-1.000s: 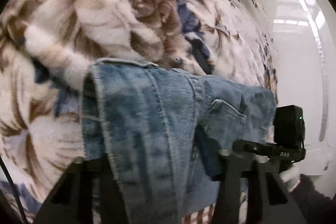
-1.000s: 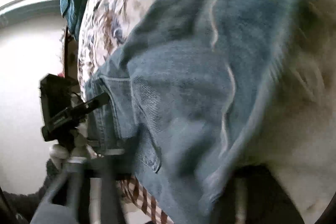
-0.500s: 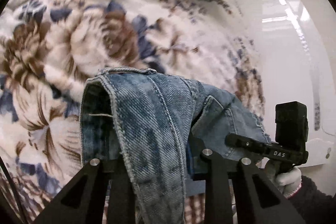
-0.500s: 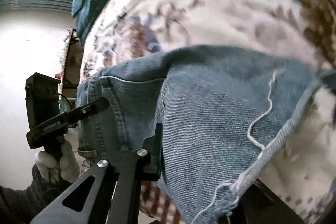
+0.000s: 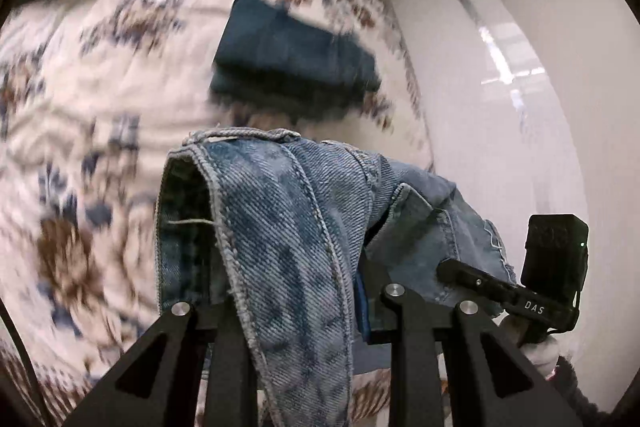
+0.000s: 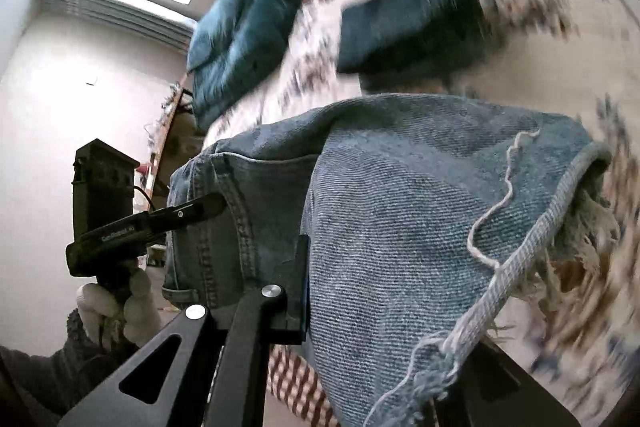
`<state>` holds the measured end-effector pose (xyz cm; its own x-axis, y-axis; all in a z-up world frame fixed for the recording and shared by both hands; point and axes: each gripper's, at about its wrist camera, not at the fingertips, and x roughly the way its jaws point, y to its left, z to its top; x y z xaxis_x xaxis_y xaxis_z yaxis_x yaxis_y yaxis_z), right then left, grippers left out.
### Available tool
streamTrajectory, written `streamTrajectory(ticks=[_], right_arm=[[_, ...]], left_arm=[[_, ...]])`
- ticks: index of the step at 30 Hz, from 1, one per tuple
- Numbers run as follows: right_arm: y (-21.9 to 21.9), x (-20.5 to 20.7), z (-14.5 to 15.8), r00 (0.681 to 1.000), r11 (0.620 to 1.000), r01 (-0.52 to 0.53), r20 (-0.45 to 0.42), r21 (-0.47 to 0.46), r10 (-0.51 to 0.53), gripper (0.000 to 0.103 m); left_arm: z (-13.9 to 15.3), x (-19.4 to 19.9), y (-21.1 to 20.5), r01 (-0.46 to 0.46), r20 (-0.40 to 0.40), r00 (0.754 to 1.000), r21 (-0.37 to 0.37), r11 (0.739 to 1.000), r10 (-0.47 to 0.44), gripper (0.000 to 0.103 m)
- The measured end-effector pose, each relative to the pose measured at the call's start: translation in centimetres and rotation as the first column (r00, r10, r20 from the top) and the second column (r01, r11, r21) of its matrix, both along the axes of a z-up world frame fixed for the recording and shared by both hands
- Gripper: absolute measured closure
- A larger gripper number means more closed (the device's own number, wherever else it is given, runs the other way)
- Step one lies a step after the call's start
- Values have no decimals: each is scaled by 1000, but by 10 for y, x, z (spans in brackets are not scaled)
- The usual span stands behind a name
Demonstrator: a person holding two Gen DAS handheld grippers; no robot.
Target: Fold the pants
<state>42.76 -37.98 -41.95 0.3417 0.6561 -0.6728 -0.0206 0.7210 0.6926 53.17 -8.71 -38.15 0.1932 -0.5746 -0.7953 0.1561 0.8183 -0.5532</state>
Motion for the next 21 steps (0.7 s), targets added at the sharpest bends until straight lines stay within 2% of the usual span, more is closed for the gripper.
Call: streamTrajectory(ticks=[4,6,9,12,15,16,18,19,20,21], right_arm=[[-24,89,46,999,1000,3,52,-1,-3,93],[-32,133,56,998,1000,12,61,-7,-12,93],[-41,205,58,997,999,19,69,-27,-17,93],[-43,283,45,998,998,29,52,-51,-26,93],[-49,348,3,999,998,37,-3,-51,-37,93],[-48,365,-19,999,998,38,-22,-55,-39,93],[-47,394,-57,997,996,34,-66,-77,-39,92],[-49,405,-85,992,995,37,-117,-89,-47,92],[-52,415,-106,983,991,53,-167,-124,-74,87],[-56,421,-122,974,986,63,-205,-156,-95,84]], left_arm=[[32,79,-21,1,44,999,-12,1000,0,82],[39,125,-31,5,57,998,-14,1000,-4,82],[38,192,-41,7,64,998,-9,1000,-6,82],[18,255,-49,13,47,999,3,1000,-13,82],[-23,307,-51,4,-2,1000,11,1000,-4,81],[-49,327,-47,-1,-14,1000,31,1000,2,80],[-92,350,-44,1,-29,1000,82,997,1,76],[-113,359,-43,11,-46,999,117,993,-6,75],[-142,368,-42,33,-86,996,167,985,-19,74],[-155,369,-42,40,-99,995,187,981,-22,71]])
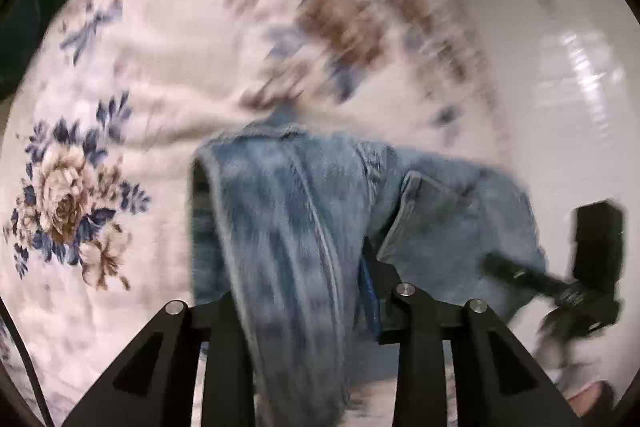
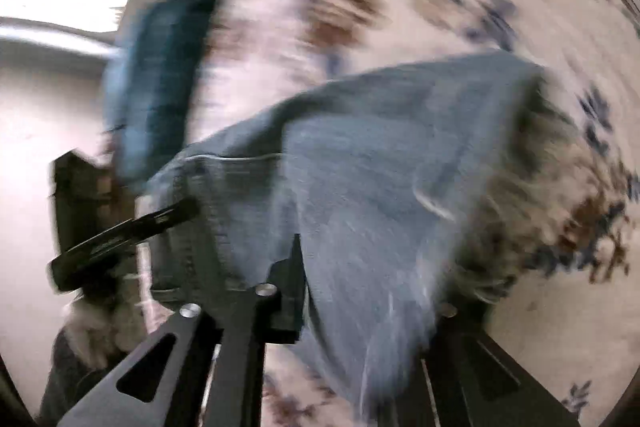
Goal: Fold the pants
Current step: 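Place the folded shorts on top of the dark denim stack and release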
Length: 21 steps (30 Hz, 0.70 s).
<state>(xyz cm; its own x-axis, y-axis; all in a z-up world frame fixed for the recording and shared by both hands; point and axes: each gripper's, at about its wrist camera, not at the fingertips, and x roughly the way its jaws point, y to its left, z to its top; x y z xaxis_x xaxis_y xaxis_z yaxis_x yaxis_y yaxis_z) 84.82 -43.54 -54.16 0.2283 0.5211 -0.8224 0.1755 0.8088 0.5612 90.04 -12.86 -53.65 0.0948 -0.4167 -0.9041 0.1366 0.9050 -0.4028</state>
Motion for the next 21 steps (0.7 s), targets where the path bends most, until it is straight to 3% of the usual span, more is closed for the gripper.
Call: streamTrajectory(ticks=[2,5,7,9,12,14,17,21], right_arm=[[-9,6,-22,999,1000,21,-38,-16,-21,81],[-9,11,-19,1000,1000,-5,-22,-25,5,74],[-4,9,-6,999,994,-22,-30,-108,18,54],[6,1,14,1000,980,-26,-22,-197,23,8],[32,-24,46,999,896,-24,21,-443,36,5],[49,-48,63,999,827,-10,30,-562,33,5],[68,-83,86,998,755,34,60,-655,7,5],[73,-131,128,991,729,129,106,-672,-78,5]], left_arm=[[-16,1,6,12,3,1000,15,1000,-12,64],[-13,0,20,-20,8,1000,16,1000,20,45],[-2,-6,27,-54,10,998,20,998,54,45],[21,-21,27,-90,96,992,118,989,79,47],[59,-52,21,-126,244,967,221,967,71,44],[75,-74,15,-127,277,959,243,962,57,10],[99,-107,3,-110,296,955,283,953,23,7],[133,-143,0,-109,317,948,286,952,13,7]])
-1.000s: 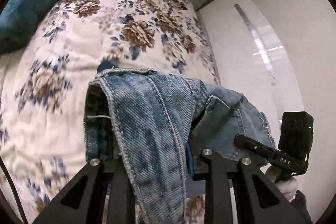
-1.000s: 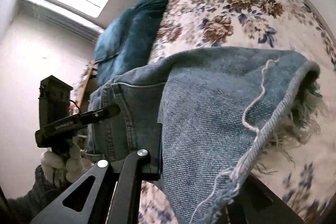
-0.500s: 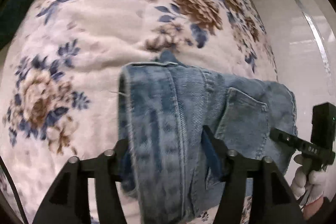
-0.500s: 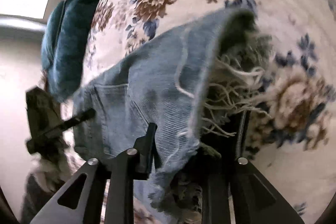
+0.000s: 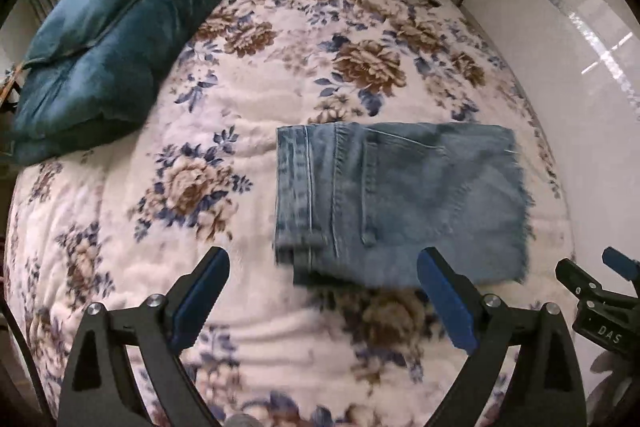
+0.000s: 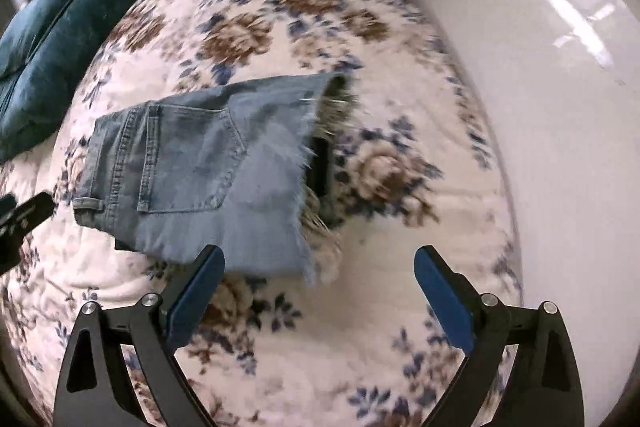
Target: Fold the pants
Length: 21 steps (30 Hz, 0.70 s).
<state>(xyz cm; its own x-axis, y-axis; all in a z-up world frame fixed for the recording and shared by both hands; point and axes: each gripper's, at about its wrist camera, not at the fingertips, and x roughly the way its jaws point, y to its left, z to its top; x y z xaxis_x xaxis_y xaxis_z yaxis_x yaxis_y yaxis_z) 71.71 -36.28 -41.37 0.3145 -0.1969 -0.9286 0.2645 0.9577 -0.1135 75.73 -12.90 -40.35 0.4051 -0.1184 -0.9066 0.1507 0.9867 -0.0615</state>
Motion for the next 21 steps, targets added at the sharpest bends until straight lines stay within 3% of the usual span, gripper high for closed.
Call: streamTrajectory(ticks=[5,15,21], right_arm=[[7,-66,65,997,999,39,63,16,-40,5],[52,-212,218,977,1000,-4,212,-15,7,5],[76,-294,293,955,999,-36,292,-24,41,5]], left_arm=[[62,-58,2,17,59,998,18,1000,-18,7],[195,-197,9,70,190,979,9,997,-71,7],[253,-270,25,63,240,969,-2,998,-61,7]])
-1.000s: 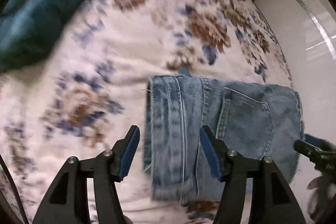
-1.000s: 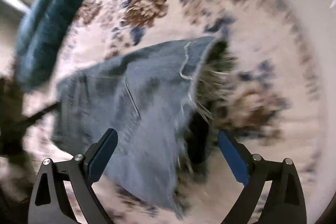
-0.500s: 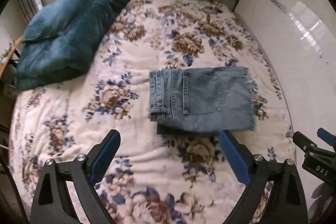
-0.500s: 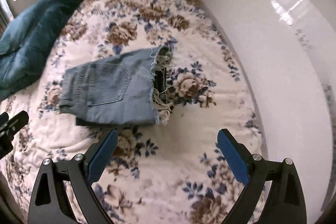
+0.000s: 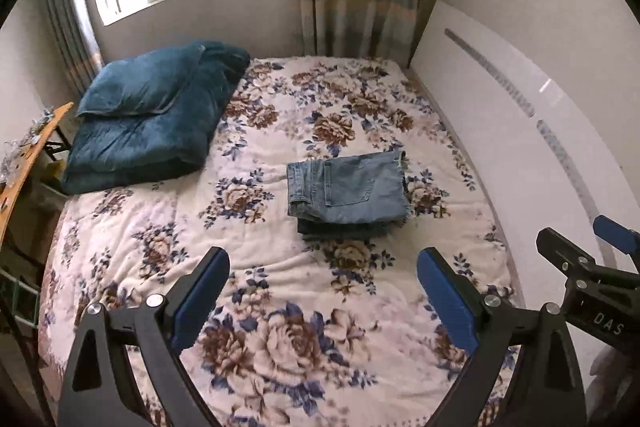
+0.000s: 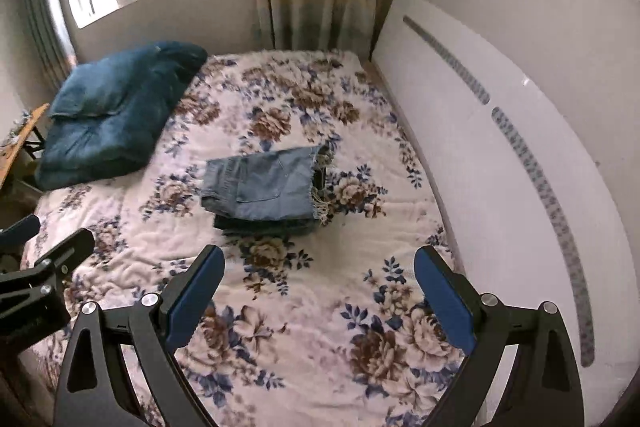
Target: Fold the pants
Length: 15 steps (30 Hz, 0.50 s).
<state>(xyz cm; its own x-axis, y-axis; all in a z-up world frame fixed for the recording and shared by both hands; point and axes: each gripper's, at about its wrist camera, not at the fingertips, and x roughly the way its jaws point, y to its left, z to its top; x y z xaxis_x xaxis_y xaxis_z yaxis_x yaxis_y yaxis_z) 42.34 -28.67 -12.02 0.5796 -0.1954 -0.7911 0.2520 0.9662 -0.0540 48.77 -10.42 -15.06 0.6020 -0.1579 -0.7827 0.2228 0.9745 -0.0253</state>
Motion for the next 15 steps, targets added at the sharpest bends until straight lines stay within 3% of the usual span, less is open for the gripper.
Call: streamTrajectory(ticks=[7,15], right_arm=[[30,-97,69,996,999,-48,71,-7,48,5],[45,-184,127,987,998,-58,146,-18,60,5]], left_arm=[[59,-76,18,-23,66,998,-12,1000,23,7],[95,-142,32,-23,134,991,-22,999,26,7]])
